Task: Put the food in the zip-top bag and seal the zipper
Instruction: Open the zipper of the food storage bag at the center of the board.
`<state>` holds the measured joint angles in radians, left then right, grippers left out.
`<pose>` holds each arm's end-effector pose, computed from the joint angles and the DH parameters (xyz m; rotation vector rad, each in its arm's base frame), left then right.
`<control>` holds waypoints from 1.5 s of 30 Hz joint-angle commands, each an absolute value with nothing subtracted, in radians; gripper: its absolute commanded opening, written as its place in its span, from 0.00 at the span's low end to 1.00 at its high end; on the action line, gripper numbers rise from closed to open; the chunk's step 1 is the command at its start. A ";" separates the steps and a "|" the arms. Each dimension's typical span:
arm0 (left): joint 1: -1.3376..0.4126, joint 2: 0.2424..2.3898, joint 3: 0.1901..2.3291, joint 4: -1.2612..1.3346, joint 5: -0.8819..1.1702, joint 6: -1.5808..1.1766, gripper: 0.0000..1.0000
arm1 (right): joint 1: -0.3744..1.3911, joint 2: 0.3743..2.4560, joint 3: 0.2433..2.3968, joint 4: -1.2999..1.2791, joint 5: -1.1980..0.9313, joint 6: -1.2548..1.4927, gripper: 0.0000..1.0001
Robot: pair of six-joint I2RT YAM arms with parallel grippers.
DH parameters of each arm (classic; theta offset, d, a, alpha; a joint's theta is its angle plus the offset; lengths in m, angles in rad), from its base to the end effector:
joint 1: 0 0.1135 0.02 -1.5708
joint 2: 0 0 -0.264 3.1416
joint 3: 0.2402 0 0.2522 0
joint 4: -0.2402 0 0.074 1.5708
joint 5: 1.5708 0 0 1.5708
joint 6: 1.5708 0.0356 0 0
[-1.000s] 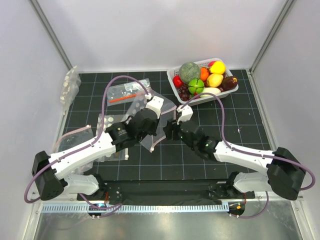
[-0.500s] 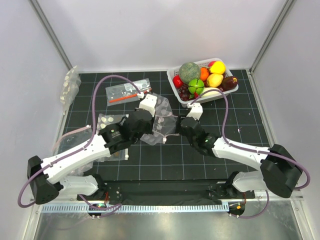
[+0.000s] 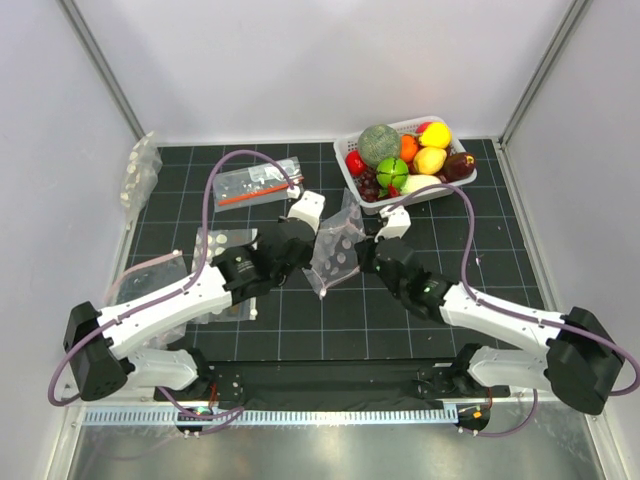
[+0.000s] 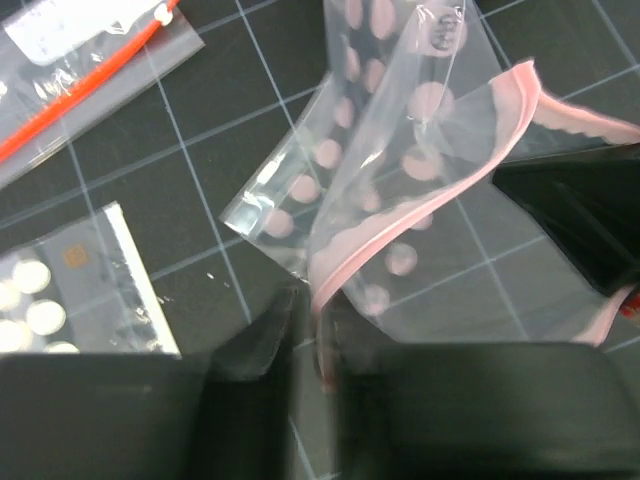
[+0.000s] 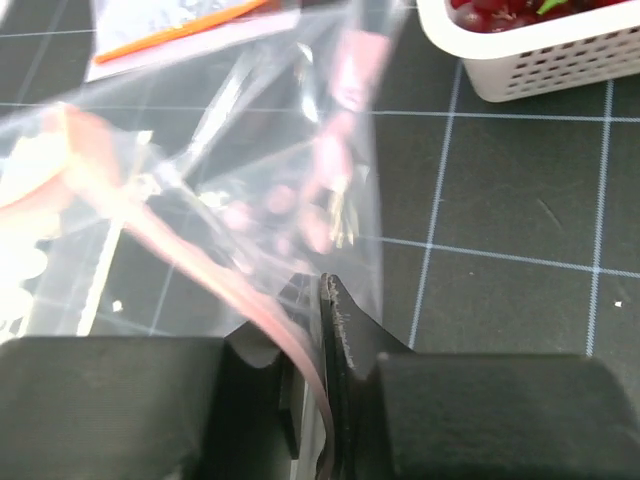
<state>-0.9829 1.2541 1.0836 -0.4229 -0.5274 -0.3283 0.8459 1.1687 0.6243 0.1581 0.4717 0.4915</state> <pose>0.1681 -0.2199 0.3234 0.3826 2.0476 -0.2271 0.1813 0.1803 0.2411 -0.0327 1.9373 0.4372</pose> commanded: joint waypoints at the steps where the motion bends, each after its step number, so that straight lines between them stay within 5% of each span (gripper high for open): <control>1: -0.985 1.262 1.075 -0.322 -0.551 -0.296 0.32 | 0.867 1.109 0.620 0.204 0.446 0.468 0.10; 6: -0.985 1.266 1.039 -0.229 -0.497 -0.288 0.63 | 0.871 1.085 0.607 0.222 0.419 0.466 0.03; 9: -0.985 1.275 1.009 -0.177 -0.427 -0.294 0.71 | 0.873 1.083 0.607 0.227 0.408 0.468 0.02; 20: -0.983 1.472 1.084 -0.190 -0.459 -0.302 0.72 | 0.884 1.003 0.560 0.288 0.376 0.456 0.01; 23: -0.967 1.535 1.114 -0.210 -0.459 -0.325 0.64 | 0.884 0.983 0.545 0.295 0.382 0.453 0.01; 27: -0.927 1.539 1.120 -0.239 -0.434 -0.339 0.10 | 0.884 0.989 0.557 0.233 0.483 0.479 0.01; 29: -0.928 1.488 1.118 -0.265 -0.526 -0.327 0.00 | 0.884 1.000 0.578 0.174 0.550 0.498 0.01; 38: -1.009 1.335 1.172 -0.538 -1.035 -0.288 0.00 | 0.881 1.140 0.650 0.091 0.660 0.540 0.01; 43: -1.026 1.407 1.246 -0.670 -1.111 -0.325 0.00 | 0.876 1.203 0.672 0.100 0.646 0.531 0.01; 45: -1.028 1.408 1.246 -0.652 -0.973 -0.328 0.02 | 0.877 1.207 0.669 0.124 0.582 0.506 0.02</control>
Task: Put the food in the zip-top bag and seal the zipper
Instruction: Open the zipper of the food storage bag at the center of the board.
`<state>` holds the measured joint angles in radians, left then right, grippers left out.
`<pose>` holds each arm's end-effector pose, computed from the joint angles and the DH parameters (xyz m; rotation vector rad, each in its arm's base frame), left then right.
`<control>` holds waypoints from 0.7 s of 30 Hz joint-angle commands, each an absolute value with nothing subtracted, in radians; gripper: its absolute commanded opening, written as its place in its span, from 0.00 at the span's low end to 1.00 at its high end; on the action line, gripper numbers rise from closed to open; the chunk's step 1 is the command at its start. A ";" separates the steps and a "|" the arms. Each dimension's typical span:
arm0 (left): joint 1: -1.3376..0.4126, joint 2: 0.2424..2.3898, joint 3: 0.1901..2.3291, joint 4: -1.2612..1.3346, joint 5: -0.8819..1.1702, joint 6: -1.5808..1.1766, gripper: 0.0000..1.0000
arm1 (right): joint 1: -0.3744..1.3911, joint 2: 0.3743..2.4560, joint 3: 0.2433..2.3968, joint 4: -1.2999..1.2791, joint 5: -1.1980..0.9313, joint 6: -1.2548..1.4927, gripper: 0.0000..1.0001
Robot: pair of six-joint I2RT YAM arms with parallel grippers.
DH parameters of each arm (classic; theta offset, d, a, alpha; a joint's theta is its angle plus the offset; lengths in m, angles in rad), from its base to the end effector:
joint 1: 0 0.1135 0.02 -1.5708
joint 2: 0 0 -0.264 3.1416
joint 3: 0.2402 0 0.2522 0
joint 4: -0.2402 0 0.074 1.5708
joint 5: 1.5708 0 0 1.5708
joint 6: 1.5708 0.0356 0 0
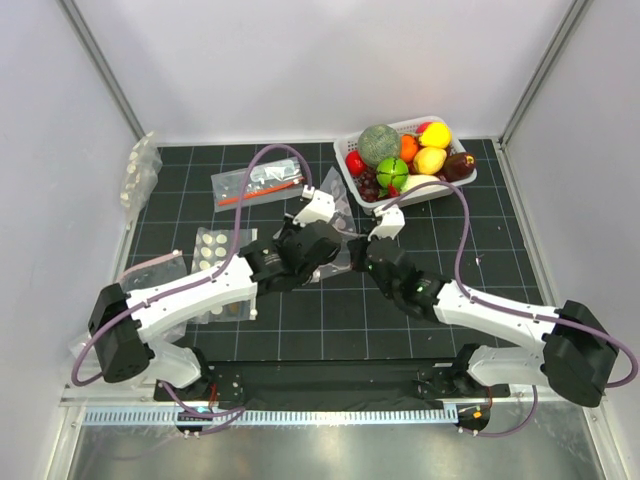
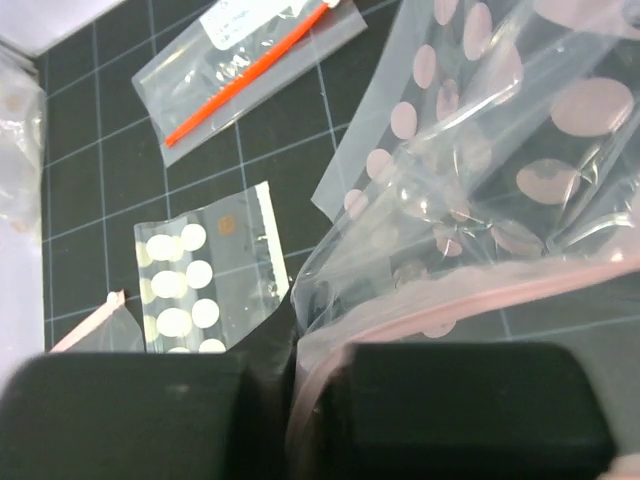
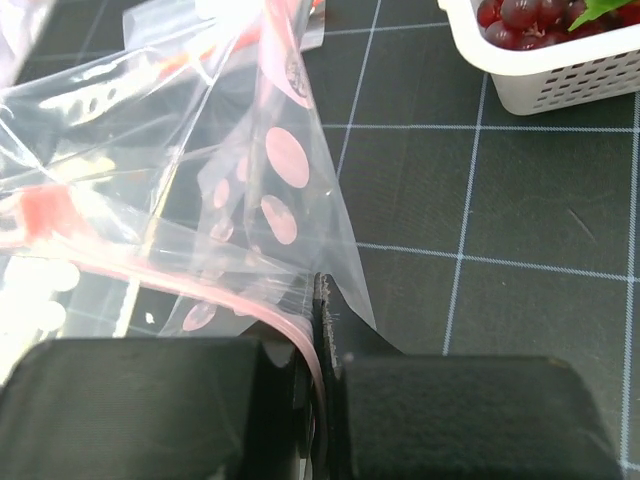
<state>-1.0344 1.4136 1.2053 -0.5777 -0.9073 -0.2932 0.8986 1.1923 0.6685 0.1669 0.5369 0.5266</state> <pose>0.1767 -0.2423 0.3144 0.3466 2.0014 0.2569 0.1778 0.1941 0.2517 0.0052 1.9016 0.4592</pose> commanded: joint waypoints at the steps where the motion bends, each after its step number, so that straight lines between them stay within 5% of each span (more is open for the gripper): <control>1: -1.028 1.401 1.235 -0.597 -0.915 -0.316 0.05 | 0.876 1.207 0.666 0.147 0.557 0.486 0.04; 3: -1.028 1.353 1.188 -0.536 -0.750 -0.302 0.26 | 0.876 1.204 0.660 0.167 0.508 0.477 0.06; 4: -1.028 1.335 1.174 -0.487 -0.712 -0.299 0.45 | 0.876 1.198 0.649 0.187 0.497 0.476 0.06; 7: -1.028 1.276 1.140 -0.445 -0.600 -0.302 0.62 | 0.870 1.192 0.629 0.224 0.462 0.472 0.06; 21: -1.028 1.253 1.141 -0.443 -0.364 -0.301 0.68 | 0.841 1.207 0.621 0.256 0.364 0.495 0.05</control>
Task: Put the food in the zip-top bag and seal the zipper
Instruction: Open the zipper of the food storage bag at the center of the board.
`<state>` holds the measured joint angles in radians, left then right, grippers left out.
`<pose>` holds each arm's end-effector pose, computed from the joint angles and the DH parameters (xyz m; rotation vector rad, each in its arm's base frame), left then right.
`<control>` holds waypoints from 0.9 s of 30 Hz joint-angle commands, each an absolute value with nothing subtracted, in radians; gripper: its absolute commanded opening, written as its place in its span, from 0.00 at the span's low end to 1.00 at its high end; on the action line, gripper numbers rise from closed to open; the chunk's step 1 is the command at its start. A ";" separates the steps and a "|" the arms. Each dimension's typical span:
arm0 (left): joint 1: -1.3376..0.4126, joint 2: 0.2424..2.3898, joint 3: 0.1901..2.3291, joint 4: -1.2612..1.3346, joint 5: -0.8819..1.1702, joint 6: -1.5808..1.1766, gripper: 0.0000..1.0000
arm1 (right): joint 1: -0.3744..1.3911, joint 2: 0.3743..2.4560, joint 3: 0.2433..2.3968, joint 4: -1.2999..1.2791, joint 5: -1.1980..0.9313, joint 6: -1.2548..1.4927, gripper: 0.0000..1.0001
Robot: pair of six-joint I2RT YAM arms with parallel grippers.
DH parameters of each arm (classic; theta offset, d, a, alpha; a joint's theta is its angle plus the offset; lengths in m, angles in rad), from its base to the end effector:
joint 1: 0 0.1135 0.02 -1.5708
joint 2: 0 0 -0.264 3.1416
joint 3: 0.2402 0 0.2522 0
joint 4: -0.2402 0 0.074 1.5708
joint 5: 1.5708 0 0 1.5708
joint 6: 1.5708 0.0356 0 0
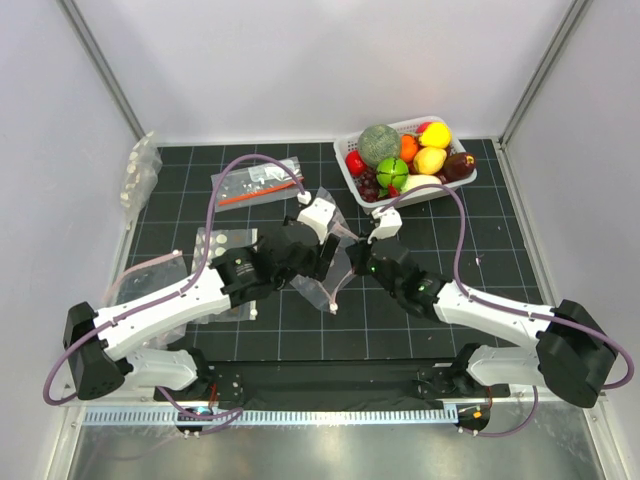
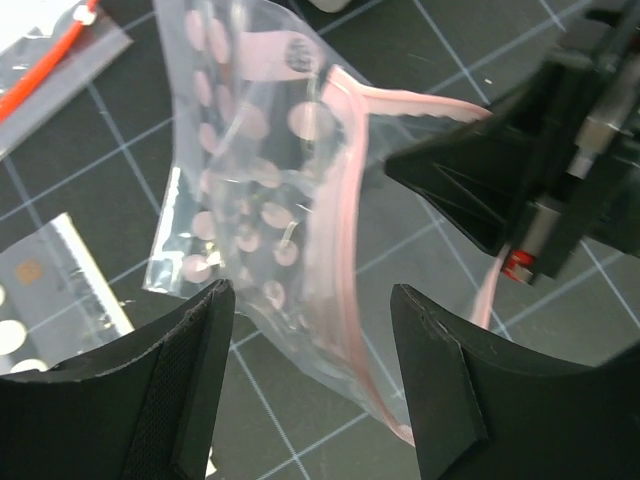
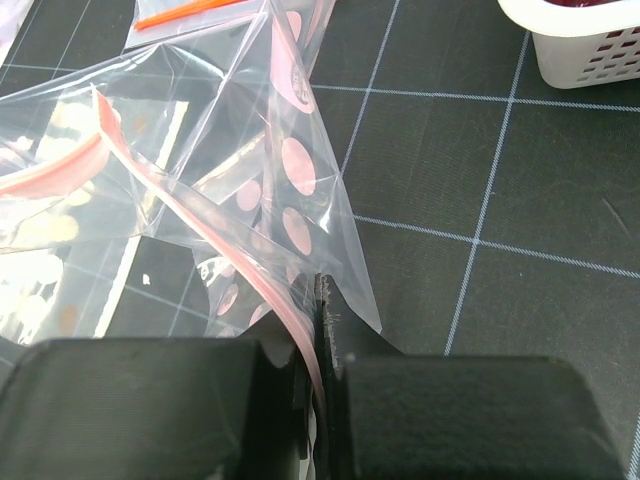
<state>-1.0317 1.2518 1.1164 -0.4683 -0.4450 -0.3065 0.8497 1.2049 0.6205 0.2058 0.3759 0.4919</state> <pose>0.1545 -0.2285 0.3303 0.5140 2.0614 -0.3128 0.1831 0.1885 0.2353 -0.0990 1.9559 0.5297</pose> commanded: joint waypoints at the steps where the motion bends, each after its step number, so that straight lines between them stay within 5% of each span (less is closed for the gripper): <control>1: -1.028 1.255 1.141 -0.445 -0.359 -0.301 0.68 | 0.839 1.210 0.623 0.255 0.364 0.499 0.05; 5: -1.028 1.253 1.152 -0.463 -0.357 -0.304 0.67 | 0.828 1.212 0.624 0.236 0.376 0.511 0.04; 11: -1.032 1.243 1.170 -0.515 -0.337 -0.337 0.51 | 0.819 1.212 0.629 0.221 0.382 0.522 0.03; 13: -1.040 1.244 1.177 -0.528 -0.351 -0.348 0.43 | 0.819 1.210 0.630 0.219 0.385 0.523 0.02; 17: -1.043 1.256 1.189 -0.557 -0.388 -0.353 0.05 | 0.818 1.210 0.629 0.221 0.388 0.523 0.02; 19: -1.042 1.259 1.195 -0.564 -0.410 -0.356 0.01 | 0.818 1.216 0.629 0.227 0.379 0.522 0.02; 22: -1.043 1.261 1.198 -0.581 -0.455 -0.362 0.00 | 0.816 1.232 0.630 0.259 0.313 0.496 0.14; 23: -1.043 1.264 1.200 -0.589 -0.478 -0.368 0.00 | 0.815 1.245 0.641 0.273 0.273 0.479 0.32; 27: -1.042 1.276 1.203 -0.609 -0.592 -0.374 0.00 | 0.811 1.282 0.672 0.307 0.194 0.451 0.52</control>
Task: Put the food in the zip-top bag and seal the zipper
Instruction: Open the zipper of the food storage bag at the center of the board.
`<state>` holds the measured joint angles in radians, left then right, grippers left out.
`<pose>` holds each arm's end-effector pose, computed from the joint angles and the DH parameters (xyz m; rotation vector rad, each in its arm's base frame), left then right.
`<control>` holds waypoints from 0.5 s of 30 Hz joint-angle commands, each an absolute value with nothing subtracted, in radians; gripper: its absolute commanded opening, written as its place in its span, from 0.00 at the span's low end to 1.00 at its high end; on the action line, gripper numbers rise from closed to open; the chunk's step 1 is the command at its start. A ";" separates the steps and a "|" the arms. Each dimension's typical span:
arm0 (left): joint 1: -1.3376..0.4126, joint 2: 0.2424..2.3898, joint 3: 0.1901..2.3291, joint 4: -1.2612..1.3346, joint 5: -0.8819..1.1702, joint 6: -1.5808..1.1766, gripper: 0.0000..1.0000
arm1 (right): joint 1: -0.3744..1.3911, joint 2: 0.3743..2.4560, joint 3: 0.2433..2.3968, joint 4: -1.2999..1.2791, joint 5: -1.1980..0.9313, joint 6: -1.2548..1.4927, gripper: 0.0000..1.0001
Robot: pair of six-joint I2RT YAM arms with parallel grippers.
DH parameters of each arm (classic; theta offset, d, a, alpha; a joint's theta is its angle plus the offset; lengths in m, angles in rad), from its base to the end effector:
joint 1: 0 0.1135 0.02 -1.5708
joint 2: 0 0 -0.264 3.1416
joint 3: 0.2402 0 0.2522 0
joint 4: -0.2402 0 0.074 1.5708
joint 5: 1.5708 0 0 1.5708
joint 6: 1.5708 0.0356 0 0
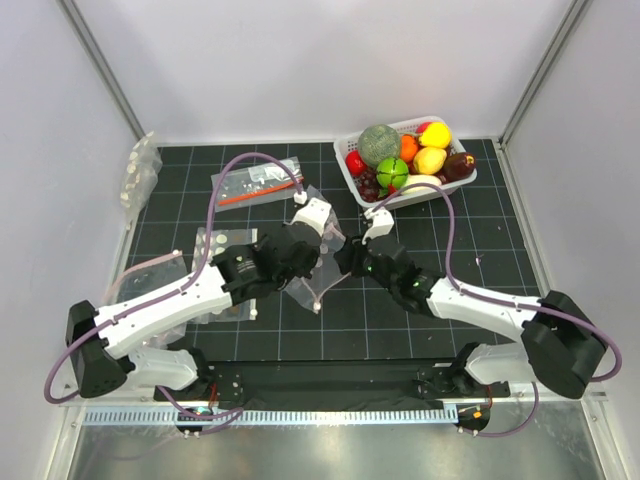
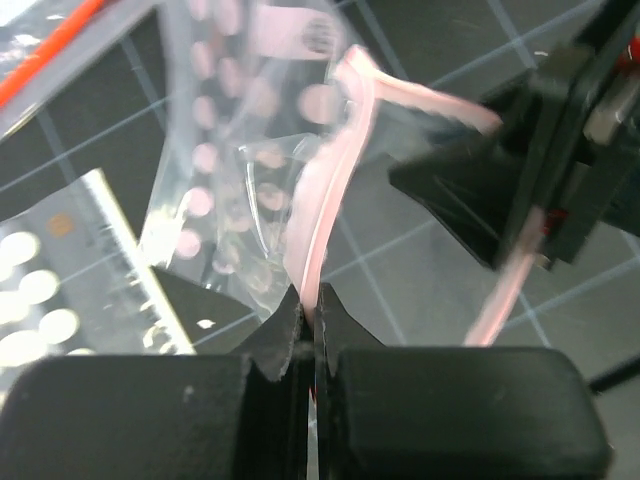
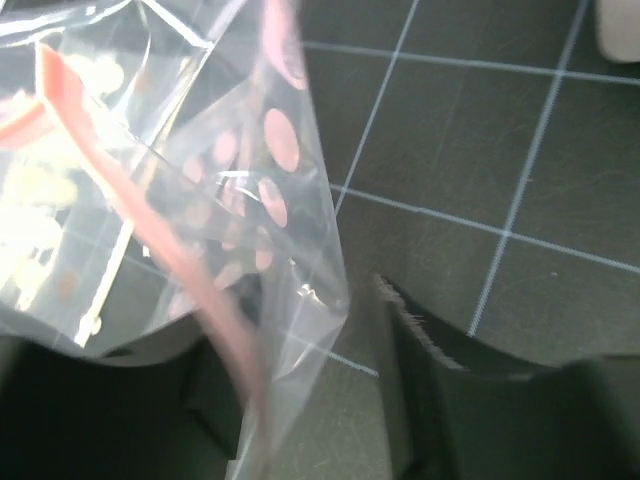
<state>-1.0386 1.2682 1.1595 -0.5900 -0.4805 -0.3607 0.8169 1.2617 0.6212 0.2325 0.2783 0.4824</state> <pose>0.1523 -0.2262 0.3307 0.4888 2.1330 -0.2449 0.1928 0.1911 0.2238 -0.1513 2.0014 0.5716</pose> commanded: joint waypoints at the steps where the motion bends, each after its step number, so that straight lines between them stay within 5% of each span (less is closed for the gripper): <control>1: -1.042 1.279 1.200 -0.606 -0.635 -0.373 0.00 | 0.811 1.288 0.676 0.311 0.186 0.448 0.56; 8: -0.979 1.331 1.193 -0.534 -0.565 -0.342 0.00 | 0.805 1.235 0.672 0.307 0.170 0.430 0.89; 15: -0.950 1.416 1.233 -0.541 -0.552 -0.345 0.00 | 0.805 1.143 0.657 0.261 0.179 0.426 0.89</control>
<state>-0.9470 1.4036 1.1824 -0.5728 -0.5568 -0.3550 0.8085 1.2011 0.6426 0.2455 0.1768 0.4393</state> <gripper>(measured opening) 0.021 0.896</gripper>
